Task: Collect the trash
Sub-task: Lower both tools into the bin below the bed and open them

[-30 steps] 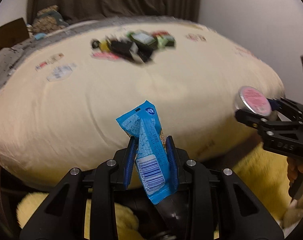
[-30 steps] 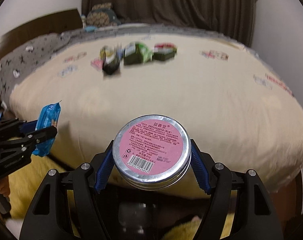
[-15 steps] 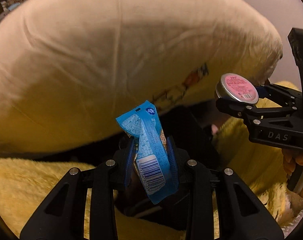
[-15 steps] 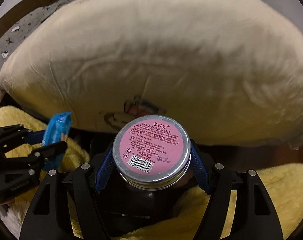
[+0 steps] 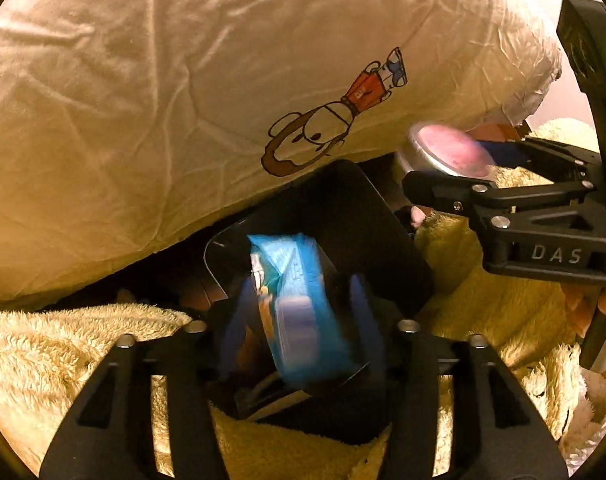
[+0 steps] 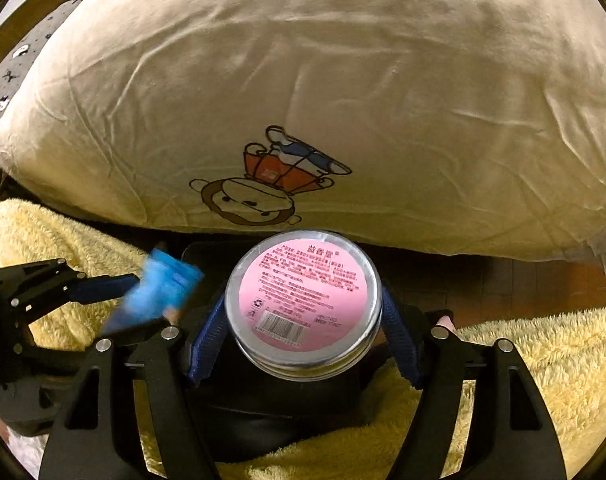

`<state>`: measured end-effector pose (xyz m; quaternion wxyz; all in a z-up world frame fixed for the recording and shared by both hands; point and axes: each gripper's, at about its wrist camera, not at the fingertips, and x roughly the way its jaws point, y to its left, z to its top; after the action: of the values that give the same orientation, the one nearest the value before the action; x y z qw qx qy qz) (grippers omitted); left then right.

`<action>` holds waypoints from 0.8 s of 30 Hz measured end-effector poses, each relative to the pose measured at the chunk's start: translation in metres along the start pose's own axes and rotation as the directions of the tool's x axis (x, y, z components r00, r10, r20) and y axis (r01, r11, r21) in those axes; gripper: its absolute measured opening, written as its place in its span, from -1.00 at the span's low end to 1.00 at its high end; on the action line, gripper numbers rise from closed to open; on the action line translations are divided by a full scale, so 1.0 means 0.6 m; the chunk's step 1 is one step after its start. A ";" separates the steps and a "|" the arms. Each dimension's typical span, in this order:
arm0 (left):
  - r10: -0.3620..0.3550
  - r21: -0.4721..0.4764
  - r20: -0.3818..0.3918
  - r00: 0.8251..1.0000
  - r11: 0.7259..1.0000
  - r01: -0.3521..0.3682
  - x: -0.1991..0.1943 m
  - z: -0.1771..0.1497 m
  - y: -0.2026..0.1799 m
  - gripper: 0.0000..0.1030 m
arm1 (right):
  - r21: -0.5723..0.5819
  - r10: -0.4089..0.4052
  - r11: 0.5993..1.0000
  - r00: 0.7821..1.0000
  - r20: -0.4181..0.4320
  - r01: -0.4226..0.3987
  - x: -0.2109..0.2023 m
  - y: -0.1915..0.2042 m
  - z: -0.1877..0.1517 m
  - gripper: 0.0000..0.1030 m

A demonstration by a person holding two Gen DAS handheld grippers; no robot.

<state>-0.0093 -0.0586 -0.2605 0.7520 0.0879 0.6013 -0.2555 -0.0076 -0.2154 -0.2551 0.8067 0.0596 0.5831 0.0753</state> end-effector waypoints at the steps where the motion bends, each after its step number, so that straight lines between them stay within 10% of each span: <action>1: 0.005 0.000 0.003 1.000 1.000 -0.005 0.000 0.004 -0.012 0.16 | 0.002 0.000 1.000 1.000 0.003 0.000 -0.001 -0.001 0.008 0.59; 13: 0.127 -0.048 0.186 0.974 0.992 -0.120 -0.104 0.028 0.018 0.51 | 0.018 -0.032 0.999 0.977 0.212 0.029 -0.106 -0.042 0.053 0.65; 24: 0.302 -0.155 0.423 0.854 0.953 -0.260 -0.235 0.108 0.073 0.62 | -0.001 -0.125 0.990 0.894 0.430 0.140 -0.180 -0.028 0.155 0.69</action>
<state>0.0472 -0.0102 -0.1175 0.9011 0.0794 0.4066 -0.1281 0.0479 -0.2537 -0.1283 0.9193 0.0219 0.3928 0.0146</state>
